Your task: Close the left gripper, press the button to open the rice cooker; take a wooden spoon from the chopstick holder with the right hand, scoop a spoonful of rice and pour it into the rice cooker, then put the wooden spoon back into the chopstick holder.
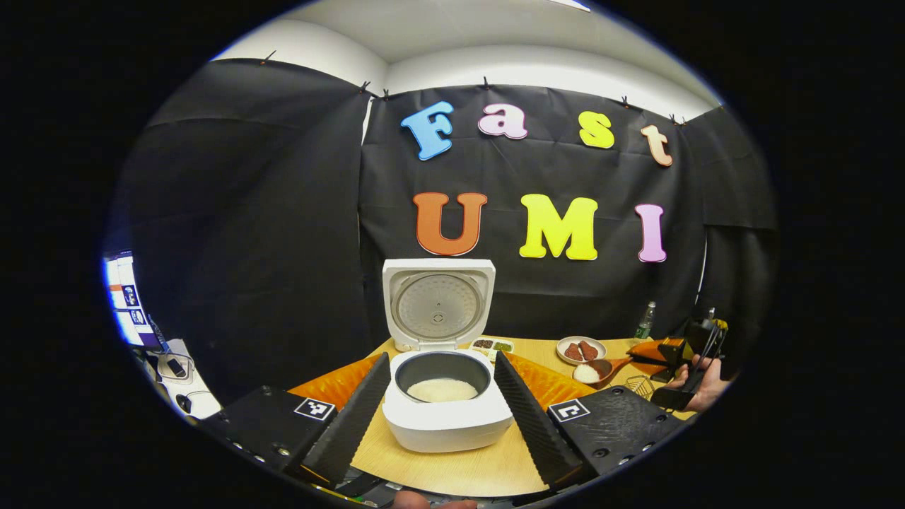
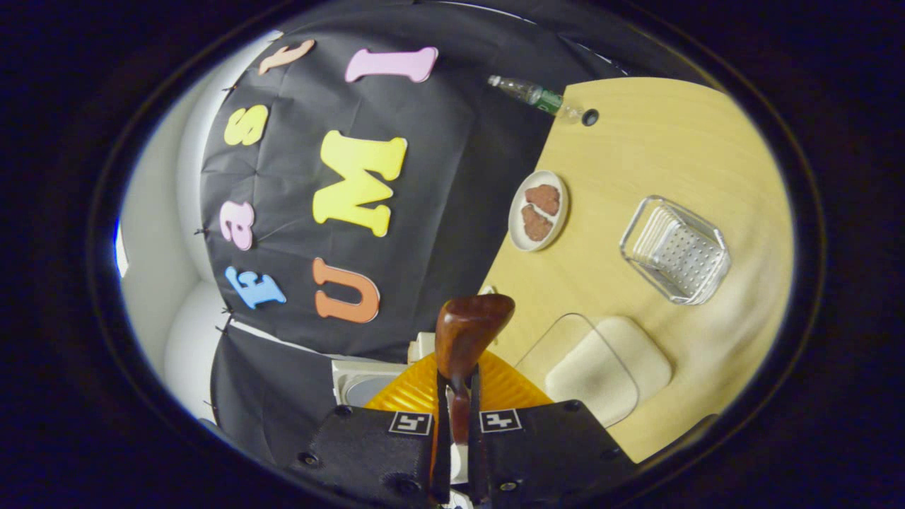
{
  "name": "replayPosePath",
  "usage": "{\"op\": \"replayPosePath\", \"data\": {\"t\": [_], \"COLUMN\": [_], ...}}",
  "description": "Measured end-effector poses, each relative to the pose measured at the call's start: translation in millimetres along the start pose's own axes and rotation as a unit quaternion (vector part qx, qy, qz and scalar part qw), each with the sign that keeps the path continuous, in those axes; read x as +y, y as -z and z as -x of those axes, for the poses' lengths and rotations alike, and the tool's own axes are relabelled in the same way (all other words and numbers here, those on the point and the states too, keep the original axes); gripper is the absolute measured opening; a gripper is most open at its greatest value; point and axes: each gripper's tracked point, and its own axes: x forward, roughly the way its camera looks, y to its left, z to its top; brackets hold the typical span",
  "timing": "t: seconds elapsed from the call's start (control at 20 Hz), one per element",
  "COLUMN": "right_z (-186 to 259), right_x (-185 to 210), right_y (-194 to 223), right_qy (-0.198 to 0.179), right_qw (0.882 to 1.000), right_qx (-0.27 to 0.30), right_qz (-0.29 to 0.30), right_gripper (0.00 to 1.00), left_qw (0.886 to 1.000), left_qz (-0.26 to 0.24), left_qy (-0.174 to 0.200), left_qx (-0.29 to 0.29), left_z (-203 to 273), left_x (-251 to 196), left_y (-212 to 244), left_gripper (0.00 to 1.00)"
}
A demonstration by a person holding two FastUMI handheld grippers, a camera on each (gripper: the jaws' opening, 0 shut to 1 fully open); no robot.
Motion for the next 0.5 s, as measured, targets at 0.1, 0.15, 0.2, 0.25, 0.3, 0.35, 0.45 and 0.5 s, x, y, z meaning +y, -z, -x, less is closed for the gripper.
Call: {"op": "replayPosePath", "data": {"t": [0.1, 0.15, 0.2, 0.25, 0.3, 0.35, 0.45, 0.5], "right_z": [-13.4, -23.0, -29.6, -37.0, -45.9, -53.2, -75.0, -86.6], "right_x": [28.4, 41.6, 53.6, 67.0, 77.6, 85.6, 97.9, 104.0], "right_y": [18.3, 30.4, 43.5, 55.4, 66.2, 75.7, 96.8, 108.0], "right_qy": [-0.016, -0.022, -0.026, -0.029, -0.030, -0.030, -0.028, -0.027], "right_qw": [1.000, 0.999, 0.999, 0.998, 0.997, 0.996, 0.994, 0.992], "right_qx": [0.013, 0.023, 0.033, 0.041, 0.047, 0.053, 0.068, 0.076], "right_qz": [0.008, 0.014, 0.022, 0.033, 0.046, 0.058, 0.083, 0.096], "right_gripper": [0.11, 0.11, 0.11, 0.11, 0.11, 0.11, 0.11, 0.11], "left_qw": [1.000, 1.000, 1.000, 1.000, 1.000, 1.000, 1.000, 1.000], "left_qz": [0.008, 0.009, 0.008, 0.006, 0.004, 0.001, -0.007, -0.013], "left_qy": [-0.009, -0.014, -0.018, -0.019, -0.016, -0.012, -0.006, -0.004], "left_qx": [0.000, 0.000, 0.000, -0.001, -0.003, -0.004, -0.007, -0.008], "left_z": [6.1, 9.2, 11.5, 15.9, 18.6, 22.1, 27.4, 29.4], "left_x": [13.4, 20.9, 26.1, 31.7, 34.7, 36.9, 40.5, 42.6], "left_y": [3.4, 4.2, 5.8, 6.4, 6.5, 7.4, 9.2, 10.1], "left_gripper": [0.94, 0.94, 0.94, 0.94, 0.94, 0.94, 0.94, 0.94]}}
